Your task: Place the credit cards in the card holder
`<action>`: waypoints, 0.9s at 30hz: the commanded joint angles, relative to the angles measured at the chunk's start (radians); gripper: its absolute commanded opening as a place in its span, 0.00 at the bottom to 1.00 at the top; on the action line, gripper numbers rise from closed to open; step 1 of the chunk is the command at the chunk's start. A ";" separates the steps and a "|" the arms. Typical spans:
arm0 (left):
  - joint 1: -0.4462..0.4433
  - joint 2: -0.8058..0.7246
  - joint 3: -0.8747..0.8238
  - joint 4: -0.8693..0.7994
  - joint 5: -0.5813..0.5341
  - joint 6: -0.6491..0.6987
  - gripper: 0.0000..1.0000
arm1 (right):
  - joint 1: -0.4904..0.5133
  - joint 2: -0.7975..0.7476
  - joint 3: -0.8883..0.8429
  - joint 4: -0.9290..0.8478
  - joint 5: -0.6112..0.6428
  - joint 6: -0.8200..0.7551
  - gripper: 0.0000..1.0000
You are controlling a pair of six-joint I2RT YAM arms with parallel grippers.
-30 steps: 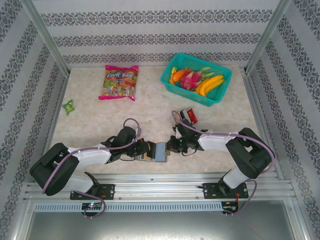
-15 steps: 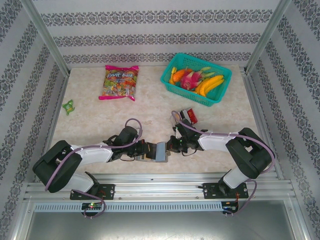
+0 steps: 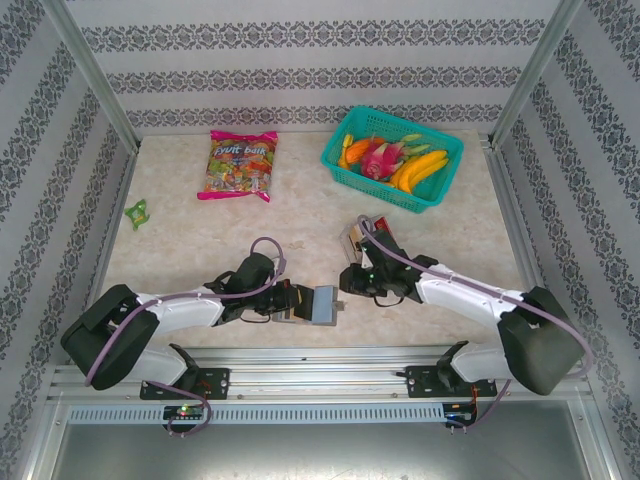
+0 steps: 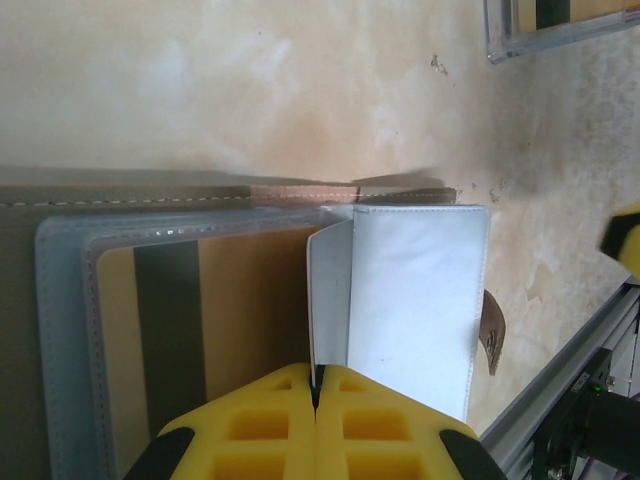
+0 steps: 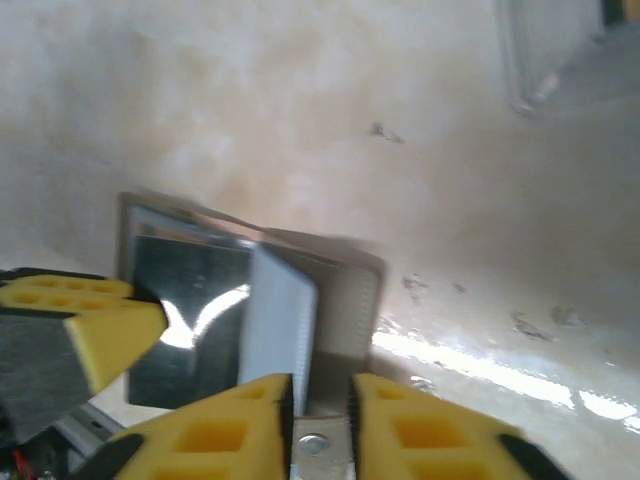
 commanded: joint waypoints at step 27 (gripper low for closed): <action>-0.015 -0.016 -0.074 0.136 0.055 -0.097 0.01 | 0.133 0.319 0.108 -0.142 0.141 -0.003 0.08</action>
